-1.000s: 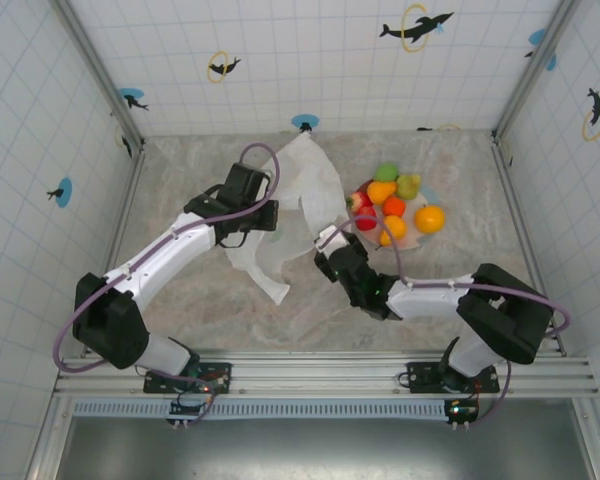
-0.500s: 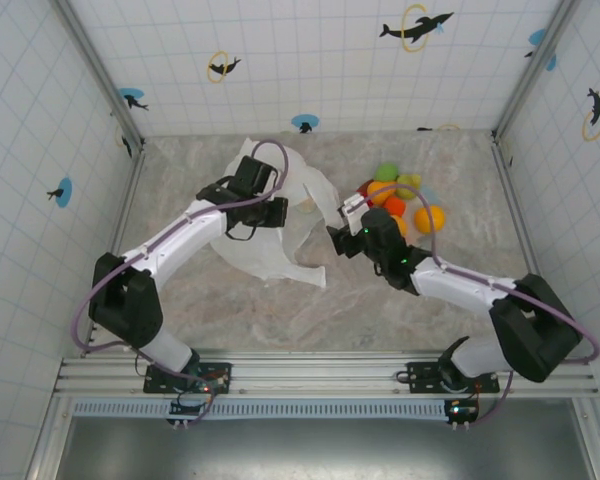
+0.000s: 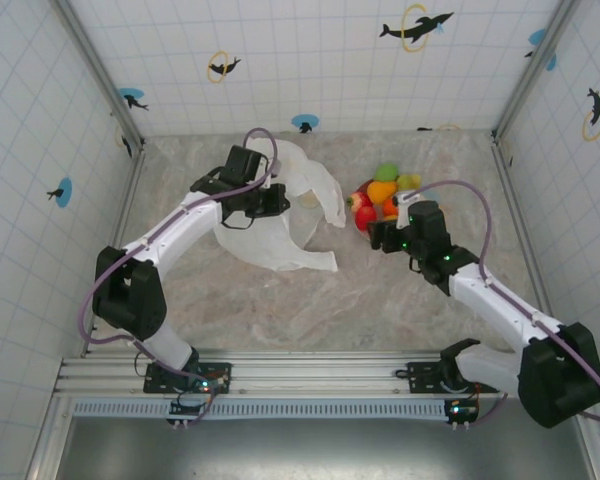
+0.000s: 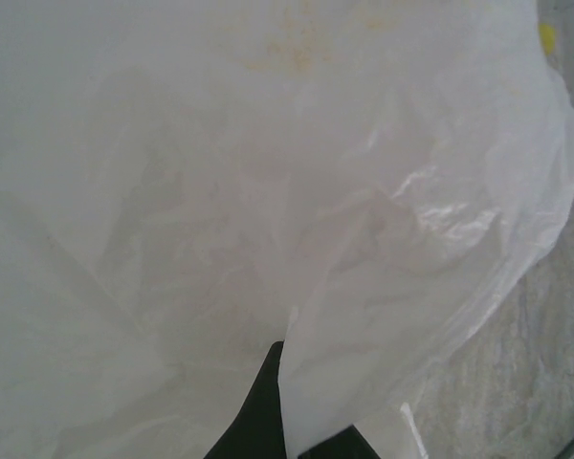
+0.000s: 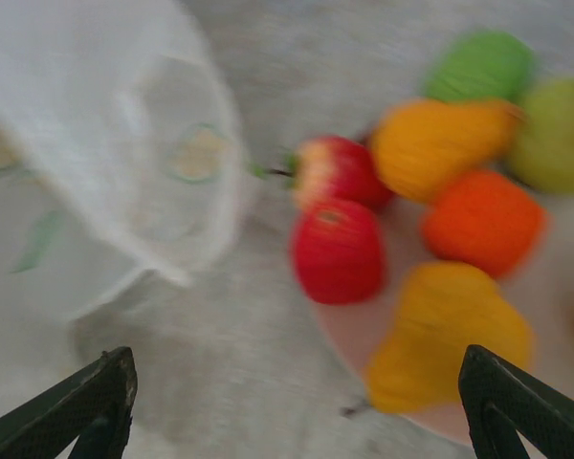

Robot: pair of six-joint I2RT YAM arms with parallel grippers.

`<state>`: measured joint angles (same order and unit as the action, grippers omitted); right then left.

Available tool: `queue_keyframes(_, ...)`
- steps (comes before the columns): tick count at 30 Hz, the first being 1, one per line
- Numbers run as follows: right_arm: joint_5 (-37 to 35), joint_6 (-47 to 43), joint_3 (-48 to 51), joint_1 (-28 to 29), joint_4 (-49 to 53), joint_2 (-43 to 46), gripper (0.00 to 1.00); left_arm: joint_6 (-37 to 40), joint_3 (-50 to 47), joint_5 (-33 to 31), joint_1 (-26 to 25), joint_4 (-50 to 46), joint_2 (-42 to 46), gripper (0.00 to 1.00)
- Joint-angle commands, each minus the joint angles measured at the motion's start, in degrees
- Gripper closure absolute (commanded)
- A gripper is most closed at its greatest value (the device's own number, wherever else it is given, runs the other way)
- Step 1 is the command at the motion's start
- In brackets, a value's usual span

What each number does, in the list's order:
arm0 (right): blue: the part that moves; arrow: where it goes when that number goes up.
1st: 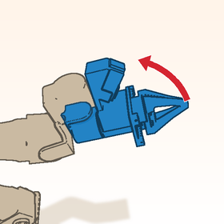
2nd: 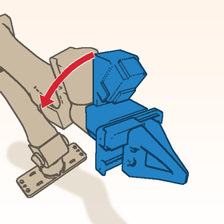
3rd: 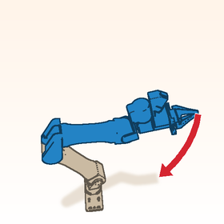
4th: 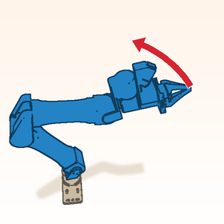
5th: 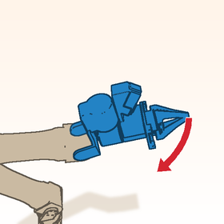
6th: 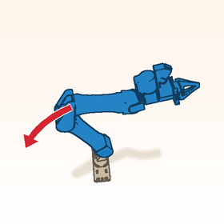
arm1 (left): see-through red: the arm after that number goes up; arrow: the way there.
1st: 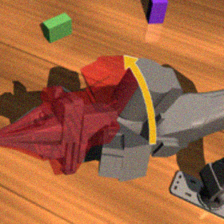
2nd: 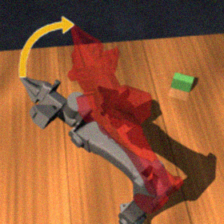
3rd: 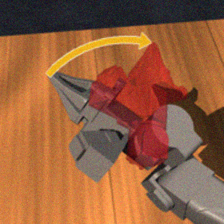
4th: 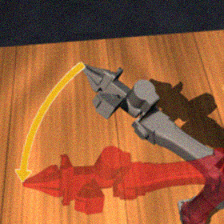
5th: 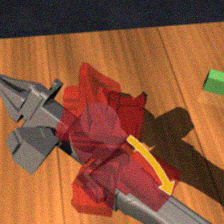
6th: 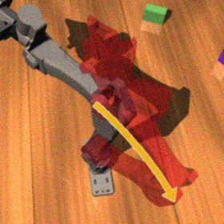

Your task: Place the fruits into the plastic bag

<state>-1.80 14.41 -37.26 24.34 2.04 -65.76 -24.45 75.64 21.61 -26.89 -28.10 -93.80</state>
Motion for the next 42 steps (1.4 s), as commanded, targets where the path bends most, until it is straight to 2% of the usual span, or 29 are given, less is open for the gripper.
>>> queue_keyframes(1,-6.03,6.08,-1.36,-1.13,6.24,-3.96,0.11,-0.88,-1.99,2.97,0.35,2.53,0.92,1.0)
queue_keyframes(11,-15.59,11.82,-5.24,-1.13,3.32,-16.84,0.13,-0.34,-4.59,4.32,0.63,4.62,2.16,1.0)
queue_keyframes(22,-14.13,12.95,-9.59,-1.58,-0.75,-24.51,0.13,0.52,-5.72,4.42,1.36,5.05,2.83,1.0)
queue_keyframes(35,-9.06,15.29,-8.71,-4.3,-6.0,-26.86,0.19,0.9,-6.2,4.76,1.85,5.04,2.79,1.0)
queue_keyframes(42,-7.16,15.93,-7.94,-5.39,-8.17,-28.2,0.28,0.68,-6.44,4.99,1.97,5.03,2.77,1.0)
